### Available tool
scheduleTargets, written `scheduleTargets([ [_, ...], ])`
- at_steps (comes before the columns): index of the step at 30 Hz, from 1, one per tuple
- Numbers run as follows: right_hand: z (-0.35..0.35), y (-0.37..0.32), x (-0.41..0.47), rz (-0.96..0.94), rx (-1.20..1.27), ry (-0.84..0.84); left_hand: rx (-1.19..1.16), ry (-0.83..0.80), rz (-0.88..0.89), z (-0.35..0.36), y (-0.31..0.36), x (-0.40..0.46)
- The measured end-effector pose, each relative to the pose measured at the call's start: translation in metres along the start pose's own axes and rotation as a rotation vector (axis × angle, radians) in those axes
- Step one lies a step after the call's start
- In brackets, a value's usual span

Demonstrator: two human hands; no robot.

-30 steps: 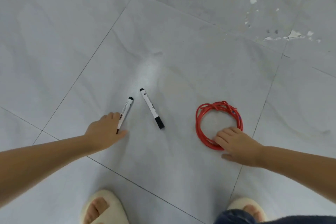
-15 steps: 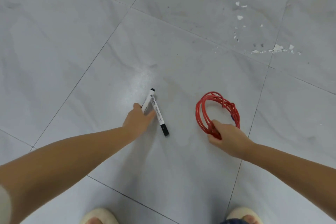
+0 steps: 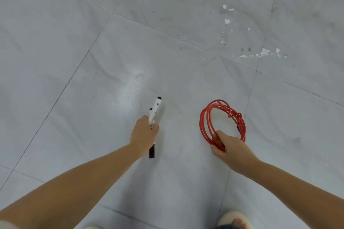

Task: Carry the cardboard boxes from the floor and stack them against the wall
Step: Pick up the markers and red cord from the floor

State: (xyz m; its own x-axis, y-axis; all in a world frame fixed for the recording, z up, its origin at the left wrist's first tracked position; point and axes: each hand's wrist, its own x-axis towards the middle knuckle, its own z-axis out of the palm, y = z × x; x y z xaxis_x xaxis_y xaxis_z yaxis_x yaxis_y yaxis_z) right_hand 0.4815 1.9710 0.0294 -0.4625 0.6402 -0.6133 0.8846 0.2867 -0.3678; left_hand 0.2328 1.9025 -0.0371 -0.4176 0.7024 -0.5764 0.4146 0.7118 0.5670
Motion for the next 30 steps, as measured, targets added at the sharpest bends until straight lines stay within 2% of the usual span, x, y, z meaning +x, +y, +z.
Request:
scheduleTargets([
  [5, -0.032, -0.015, -0.073, 0.052, 0.0, -0.098, -0.312, -0.112, -0.1, -0.022, 0.022, -0.103],
  [9, -0.069, -0.041, -0.13, 0.083, 0.052, -0.121, -0.397, -0.328, -0.238, -0.064, 0.051, -0.18],
  [11, -0.092, -0.061, -0.156, 0.084, 0.06, -0.131, -0.45, -0.329, -0.229, -0.101, 0.071, -0.212],
  [17, -0.177, -0.162, -0.241, 0.033, 0.158, -0.1, -0.598, -0.136, -0.252, -0.239, 0.147, -0.311],
  [23, -0.269, -0.288, -0.334, -0.07, 0.175, -0.116, -0.605, 0.016, -0.197, -0.372, 0.196, -0.426],
  [30, -0.338, -0.415, -0.424, -0.235, 0.097, -0.133, -0.651, 0.29, -0.189, -0.504, 0.187, -0.567],
])
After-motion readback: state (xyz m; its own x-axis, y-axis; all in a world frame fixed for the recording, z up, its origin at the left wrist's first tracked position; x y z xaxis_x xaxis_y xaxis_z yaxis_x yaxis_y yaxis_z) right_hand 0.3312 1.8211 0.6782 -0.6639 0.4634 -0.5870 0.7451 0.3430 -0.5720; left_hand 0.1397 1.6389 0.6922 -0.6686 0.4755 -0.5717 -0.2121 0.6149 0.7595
